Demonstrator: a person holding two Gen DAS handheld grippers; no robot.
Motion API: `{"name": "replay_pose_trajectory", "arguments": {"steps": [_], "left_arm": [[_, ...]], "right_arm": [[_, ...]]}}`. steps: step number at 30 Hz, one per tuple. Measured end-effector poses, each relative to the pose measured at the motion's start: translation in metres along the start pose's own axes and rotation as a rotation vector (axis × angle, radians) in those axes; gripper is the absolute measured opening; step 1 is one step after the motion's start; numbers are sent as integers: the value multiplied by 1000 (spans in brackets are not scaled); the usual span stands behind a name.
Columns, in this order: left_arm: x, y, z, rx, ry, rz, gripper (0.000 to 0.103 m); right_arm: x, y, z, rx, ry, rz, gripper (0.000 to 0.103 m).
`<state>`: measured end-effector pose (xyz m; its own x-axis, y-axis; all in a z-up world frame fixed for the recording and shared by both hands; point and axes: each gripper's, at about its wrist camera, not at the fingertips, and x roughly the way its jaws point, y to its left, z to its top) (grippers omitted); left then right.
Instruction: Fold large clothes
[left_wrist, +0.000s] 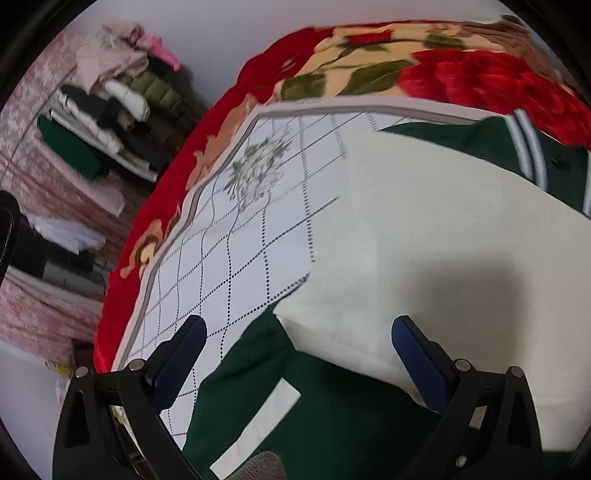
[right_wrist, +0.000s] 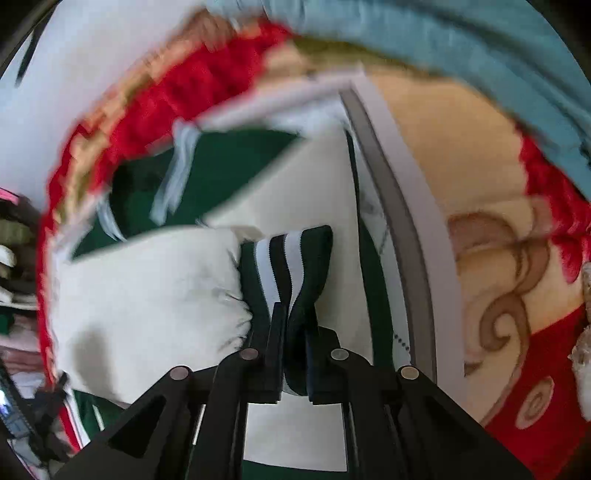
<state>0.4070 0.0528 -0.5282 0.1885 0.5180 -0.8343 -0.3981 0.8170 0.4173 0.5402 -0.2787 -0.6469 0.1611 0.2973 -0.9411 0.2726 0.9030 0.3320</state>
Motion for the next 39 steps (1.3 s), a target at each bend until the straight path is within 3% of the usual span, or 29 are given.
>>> {"name": "replay_pose_trajectory", "arguments": {"steps": [2, 5, 7, 8, 11, 13, 16, 18, 21, 23, 25, 27, 29, 32, 34, 36, 38, 39], "left_arm": [[11, 20, 6, -58, 30, 7, 103], [24, 51, 8, -103, 47, 50, 103], [36, 66, 2, -99, 67, 73, 103], [42, 71, -3, -87, 81, 80, 103], [65, 71, -15, 10, 92, 135, 103], [88, 66, -20, 42, 125, 130, 103], [120, 69, -13, 6, 173, 133, 103], [138, 73, -2, -5, 165, 171, 103], [150, 82, 6, -27, 186, 124, 103], [140, 84, 5, 6, 172, 97, 103], [121, 83, -5, 60, 152, 53, 103], [96, 85, -18, 109, 125, 25, 103], [66, 84, -39, 166, 113, -33, 103], [35, 69, -84, 290, 147, -119, 103], [28, 55, -115, 371, 168, -137, 103], [30, 42, -148, 457, 187, -133, 103], [33, 37, -166, 493, 192, -129, 103], [32, 37, -172, 494, 177, -131, 103]], "right_arm": [[18, -4, 4, 48, 84, 11, 24], [2, -1, 1, 93, 58, 6, 42], [-13, 1, -8, 103, 24, -7, 67], [-20, 4, -17, 103, 5, -4, 69], [-34, 14, -44, 94, -6, -15, 69], [-33, 25, -66, 78, -3, -15, 69], [-13, 42, -87, 40, 28, -54, 69], [6, 44, -92, 65, 59, -75, 69], [6, 35, -103, 113, 78, -93, 69], [-8, 35, -113, 115, 83, -108, 69], [-23, 41, -132, 119, 111, -57, 69], [-26, 55, -156, 94, 182, -6, 69], [-15, 78, -195, 64, 310, 56, 69], [11, 101, -243, 80, 440, 108, 69], [31, 117, -277, 83, 510, 123, 69], [49, 130, -299, 37, 543, 57, 69], [51, 137, -311, 2, 474, -27, 67], [49, 138, -314, 11, 458, -51, 55]]}}
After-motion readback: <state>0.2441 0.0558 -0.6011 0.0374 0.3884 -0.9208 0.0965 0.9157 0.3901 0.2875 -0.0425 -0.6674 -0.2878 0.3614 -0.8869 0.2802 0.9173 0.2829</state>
